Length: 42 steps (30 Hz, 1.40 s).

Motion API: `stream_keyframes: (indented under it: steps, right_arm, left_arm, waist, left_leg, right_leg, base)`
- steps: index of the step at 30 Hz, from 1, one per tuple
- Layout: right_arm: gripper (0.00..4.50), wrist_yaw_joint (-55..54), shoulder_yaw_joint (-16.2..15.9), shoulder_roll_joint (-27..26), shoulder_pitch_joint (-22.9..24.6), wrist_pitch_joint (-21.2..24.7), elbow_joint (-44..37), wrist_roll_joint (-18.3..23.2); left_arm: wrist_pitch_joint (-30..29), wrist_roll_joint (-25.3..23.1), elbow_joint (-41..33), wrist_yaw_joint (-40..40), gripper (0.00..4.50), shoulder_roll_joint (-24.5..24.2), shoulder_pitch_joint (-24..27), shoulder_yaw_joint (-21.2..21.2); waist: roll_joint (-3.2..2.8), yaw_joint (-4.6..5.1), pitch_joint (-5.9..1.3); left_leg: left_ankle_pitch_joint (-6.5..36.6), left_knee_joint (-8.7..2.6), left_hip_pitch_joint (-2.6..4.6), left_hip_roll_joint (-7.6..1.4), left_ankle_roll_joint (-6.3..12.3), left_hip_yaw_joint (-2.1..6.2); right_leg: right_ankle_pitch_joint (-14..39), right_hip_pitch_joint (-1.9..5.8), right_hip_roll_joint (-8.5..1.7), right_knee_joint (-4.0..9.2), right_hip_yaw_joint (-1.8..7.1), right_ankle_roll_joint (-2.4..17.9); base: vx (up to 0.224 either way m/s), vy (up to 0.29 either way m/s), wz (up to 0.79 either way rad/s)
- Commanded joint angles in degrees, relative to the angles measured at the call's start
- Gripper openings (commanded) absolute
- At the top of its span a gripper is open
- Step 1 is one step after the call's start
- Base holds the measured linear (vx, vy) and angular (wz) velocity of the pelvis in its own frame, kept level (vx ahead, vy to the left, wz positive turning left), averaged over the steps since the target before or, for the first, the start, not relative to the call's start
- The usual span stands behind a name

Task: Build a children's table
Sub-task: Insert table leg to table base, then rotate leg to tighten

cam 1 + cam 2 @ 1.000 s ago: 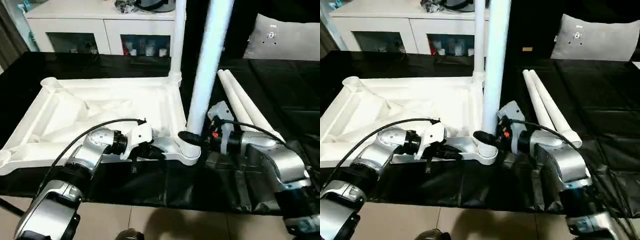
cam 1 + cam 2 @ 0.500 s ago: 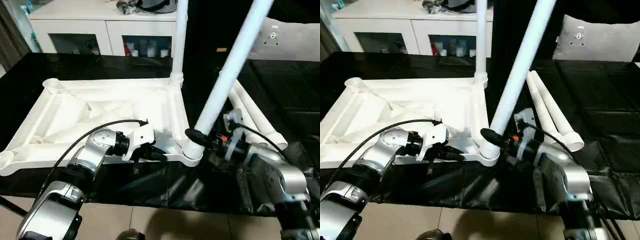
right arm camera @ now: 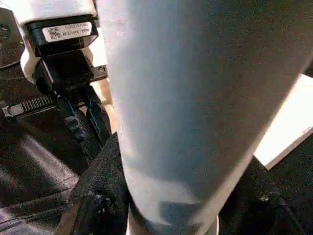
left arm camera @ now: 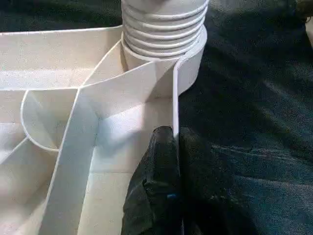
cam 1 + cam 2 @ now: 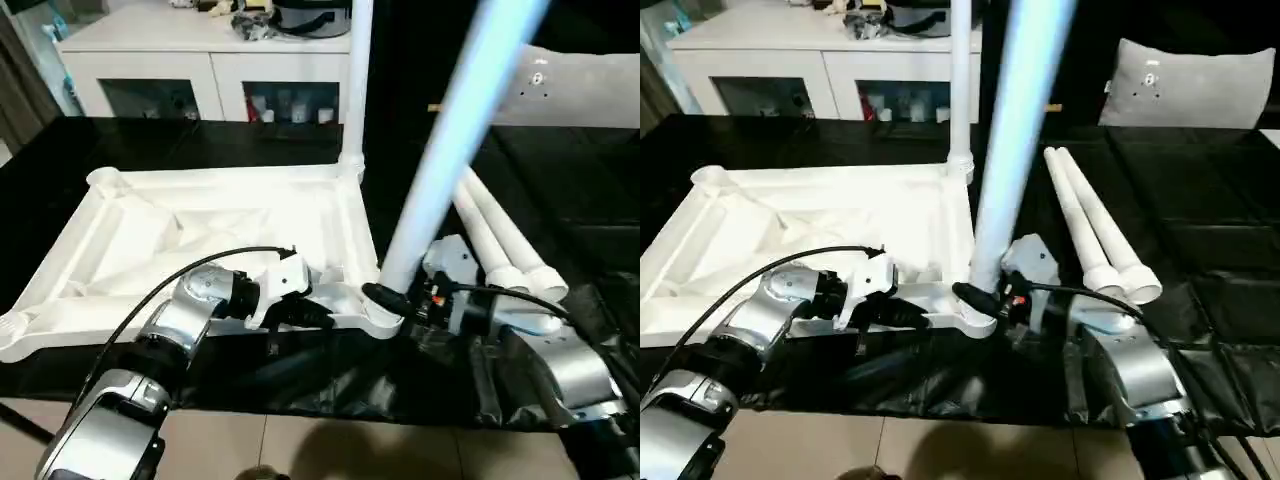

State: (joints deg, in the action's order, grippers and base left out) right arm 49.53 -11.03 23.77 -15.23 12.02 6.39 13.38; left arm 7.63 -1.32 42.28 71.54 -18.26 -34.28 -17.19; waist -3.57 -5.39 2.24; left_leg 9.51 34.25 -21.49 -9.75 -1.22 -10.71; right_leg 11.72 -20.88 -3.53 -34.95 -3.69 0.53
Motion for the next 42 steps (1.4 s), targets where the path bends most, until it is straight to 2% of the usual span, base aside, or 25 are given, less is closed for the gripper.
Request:
stream_keyframes:
  steps: [1,2,4,8,9,10,11,12,13,14,17,19,21,25,27,33,34,35,36,37,38,39,40,41,42]
  right_arm:
    - [1.89,0.9,-3.6,0.5,2.2,2.4,9.5,-3.5]
    - [1.89,1.8,-3.6,0.4,1.7,2.1,10.6,-3.0]
    - [1.89,4.3,-3.0,0.0,0.9,3.2,12.2,-1.2]
    - [1.89,6.0,-2.9,0.0,0.0,3.5,14.1,-1.1]
    - [1.89,6.5,-3.6,0.3,-0.6,3.4,14.8,-1.7]
    - [1.89,6.6,-3.6,0.4,-0.6,3.5,14.8,-1.8]
    - [1.89,6.6,-4.2,0.5,-1.1,3.1,15.1,-2.4]
    - [1.89,6.6,-4.4,0.5,-1.3,3.0,15.2,-2.6]
    - [1.89,6.6,-4.8,0.4,-1.7,2.9,15.1,-3.0]
    - [1.89,6.7,-5.2,0.4,-1.9,2.9,14.9,-3.4]
    - [1.89,6.3,-6.5,-0.1,-2.2,3.3,12.7,-4.2]
    - [1.89,6.0,-6.6,-0.6,-2.3,3.9,11.8,-4.3]
    - [1.89,5.9,-6.7,-0.8,-2.2,4.2,11.2,-4.2]
    - [1.89,4.9,-6.5,-1.2,-2.3,4.4,11.3,-4.3]
    - [1.89,2.7,-5.9,-1.9,-2.5,4.8,12.0,-4.6]
    - [1.89,-6.3,-2.7,-5.2,-2.4,6.8,12.2,-5.4]
    - [1.89,-7.3,-2.3,-5.6,-2.2,7.1,12.0,-5.4]
    - [1.89,-8.8,-2.0,-6.2,-2.1,7.3,11.8,-5.7]
    - [1.89,-10.4,-1.8,-6.7,-2.1,7.4,11.8,-6.2]
    - [1.89,-12.9,-1.6,-7.7,-2.3,7.6,12.2,-7.0]
    - [1.89,-15.0,-1.2,-8.6,-3.0,7.7,13.2,-7.3]
    - [1.89,-18.6,-0.3,-10.3,-4.9,7.7,15.8,-7.8]
    - [1.89,-18.7,-0.3,-10.3,-4.9,7.7,15.8,-7.8]
    - [1.89,-18.9,-0.2,-10.4,-5.1,7.7,16.0,-7.8]
    - [1.89,-22.0,0.9,-11.8,-7.0,7.7,18.5,-8.0]
  left_arm:
    - [0.8,2.7,-3.6,1.6,0.00,0.3,-0.6,1.1]
    - [1.1,2.8,-3.7,2.4,0.00,0.1,-0.8,0.9]
    - [1.6,3.1,-3.3,4.4,0.00,-0.1,-1.9,0.6]
    - [2.3,2.8,-2.0,6.1,0.00,0.0,-3.9,0.2]
    - [3.1,2.6,-0.3,6.8,0.00,0.2,-5.8,0.2]
    - [3.1,2.6,-0.2,6.9,0.00,0.2,-6.0,0.2]
    - [3.9,2.2,1.6,6.8,0.00,0.3,-7.6,0.2]
    - [4.2,2.0,2.2,6.8,0.00,0.4,-8.0,0.2]
    - [5.0,1.4,3.7,6.7,0.00,0.4,-9.3,0.1]
    - [5.6,1.0,4.8,6.5,0.00,0.4,-10.2,0.1]
    - [7.6,-0.7,8.7,4.2,0.00,0.7,-13.3,0.3]
    - [8.4,-1.2,10.8,3.1,0.00,0.8,-14.8,0.6]
    - [9.1,-1.6,12.0,2.3,0.00,0.7,-15.7,0.7]
    - [9.6,-1.1,13.7,3.1,0.00,0.5,-16.6,1.1]
    - [9.1,-0.5,13.5,4.1,0.00,0.2,-15.9,1.7]
    - [3.3,1.6,8.2,1.1,0.00,-0.8,-10.3,4.6]
    - [2.0,1.9,6.8,0.1,0.00,-0.9,-9.2,5.1]
    - [-0.4,2.3,4.1,-1.5,0.00,-0.9,-7.4,5.7]
    - [-2.8,2.7,1.3,-3.0,0.00,-0.9,-5.5,6.2]
    - [-6.5,3.3,-3.9,-5.0,0.00,-0.5,-2.4,6.8]
    - [-9.2,3.3,-7.5,-6.8,0.00,0.3,-0.6,6.9]
    - [-13.7,2.8,-13.4,-9.9,0.00,2.1,2.1,6.6]
    - [-13.8,2.8,-13.4,-9.9,0.00,2.1,2.1,6.6]
    - [-14.2,2.7,-13.9,-10.1,0.00,2.3,2.3,6.6]
    - [-17.8,1.8,-18.7,-12.8,0.00,4.4,4.3,6.0]
  waist:
    - [0.38,0.47,-2.34]
    - [0.15,0.69,-2.31]
    - [0.29,0.84,-2.32]
    - [0.19,0.65,-2.54]
    - [-0.34,0.69,-2.05]
    - [-0.12,0.72,-2.05]
    - [0.00,0.61,-2.04]
    - [-0.54,0.60,-1.79]
    - [-0.66,0.70,-1.58]
    - [-0.40,0.78,-1.49]
    - [-0.54,1.02,-0.65]
    - [-0.44,1.06,-0.66]
    - [-0.39,1.09,-0.62]
    - [-0.45,0.84,-1.05]
    - [-0.52,0.76,-1.02]
    - [-0.38,1.00,-1.09]
    - [-0.47,1.09,-1.14]
    - [-0.50,1.12,-1.16]
    - [-0.01,1.36,-1.31]
    - [-0.40,1.53,-1.41]
    - [-0.16,1.99,-1.57]
    - [-0.40,2.36,-1.55]
    - [-0.45,2.90,-1.40]
    - [-0.45,2.90,-1.40]
    - [-0.26,2.88,-1.74]
  left_leg:
    - [25.3,-4.95,1.83,-3.92,-1.80,2.54]
    - [26.4,-4.93,1.96,-3.90,-2.05,2.61]
    - [27.0,-4.97,2.04,-3.90,-2.05,2.67]
    - [25.5,-5.13,1.83,-4.06,-1.77,2.49]
    - [25.6,-5.25,1.71,-3.95,-1.64,2.38]
    - [25.9,-5.21,1.85,-3.84,-1.57,2.29]
    - [26.1,-5.23,1.89,-3.94,-1.68,2.41]
    - [26.5,-5.23,1.94,-3.89,-1.74,2.43]
    - [28.1,-5.20,2.27,-3.84,-2.08,2.49]
    - [29.1,-5.23,2.47,-3.81,-2.35,2.60]
    - [32.5,-5.31,2.98,-3.70,-2.76,2.90]
    - [32.4,-5.48,2.98,-3.75,-2.76,3.24]
    - [31.8,-5.69,2.77,-3.79,-2.53,3.24]
    - [28.6,-6.28,2.09,-4.26,-2.19,3.02]
    - [28.3,-6.20,2.12,-4.24,-2.17,2.83]
    - [26.0,-6.32,1.83,-4.26,-2.16,2.56]
    - [26.2,-6.23,2.05,-4.22,-2.16,2.55]
    - [26.1,-6.19,2.11,-4.27,-2.28,2.55]
    - [25.5,-6.33,1.74,-4.29,-2.20,2.57]
    - [24.9,-6.51,1.67,-4.58,-2.65,2.67]
    - [25.0,-6.53,1.60,-4.57,-2.68,2.63]
    - [24.8,-6.53,1.49,-4.48,-2.82,2.61]
    - [24.8,-6.42,1.43,-4.25,-2.74,2.49]
    - [24.8,-6.42,1.43,-4.25,-2.74,2.49]
    - [24.4,-6.01,1.85,-4.00,-2.49,2.22]
  right_leg:
    - [25.8,0.20,-6.05,5.99,3.07,9.1]
    - [26.6,0.13,-6.10,6.11,3.09,9.0]
    - [27.0,0.16,-6.01,6.14,3.11,9.1]
    - [22.5,0.36,-5.87,5.73,3.22,10.4]
    - [21.6,0.22,-5.72,5.76,3.23,10.8]
    - [22.1,0.22,-5.61,5.89,3.20,10.7]
    - [22.8,0.36,-5.88,5.81,3.25,10.8]
    - [23.4,0.14,-5.87,5.91,3.27,10.7]
    - [25.9,-0.05,-5.84,6.27,3.21,10.2]
    - [27.6,-0.12,-5.88,6.51,3.21,9.6]
    - [33.8,-0.64,-5.93,7.31,3.00,7.9]
    - [36.0,-0.48,-6.16,7.54,2.99,6.6]
    - [35.3,-0.35,-6.10,7.55,2.99,6.6]
    - [26.8,0.25,-6.20,6.86,3.18,9.3]
    - [25.7,0.15,-6.40,6.66,3.29,10.6]
    - [25.7,0.11,-6.51,6.49,3.42,11.0]
    - [26.7,0.03,-6.48,6.67,3.41,10.6]
    - [26.7,-0.04,-6.50,6.63,3.47,10.5]
    - [26.1,0.24,-6.44,6.48,3.42,10.6]
    - [24.5,0.25,-6.49,6.04,3.48,11.0]
    - [23.6,0.30,-6.28,5.96,3.38,11.2]
    - [22.5,0.22,-6.16,5.78,3.38,11.5]
    - [22.5,0.12,-6.00,5.90,3.33,11.8]
    - [22.5,0.12,-6.00,5.90,3.33,11.8]
    - [23.1,0.02,-5.95,6.20,3.45,11.4]
  base:
    - [0.000,0.000,0.00]
    - [0.000,0.000,0.00]
    - [0.000,0.000,0.00]
    - [0.000,0.000,0.00]
    - [0.000,0.000,0.00]
    - [0.000,0.000,0.00]
    - [0.000,0.000,0.00]
    - [0.000,0.000,0.00]
    - [0.000,0.000,0.00]
    - [0.000,0.000,0.00]
    - [0.000,0.000,0.00]
    - [0.000,0.000,0.00]
    - [0.000,0.000,0.00]
    - [0.000,0.000,0.00]
    - [0.000,0.000,0.00]
    - [0.000,0.000,0.00]
    - [0.000,0.000,0.00]
    - [0.000,0.000,0.00]
    - [0.000,0.000,0.00]
    - [0.000,0.000,0.00]
    - [0.000,0.000,0.00]
    - [0.000,0.000,0.00]
    - [0.000,0.000,0.00]
    - [0.000,0.000,0.00]
    - [0.000,0.000,0.00]
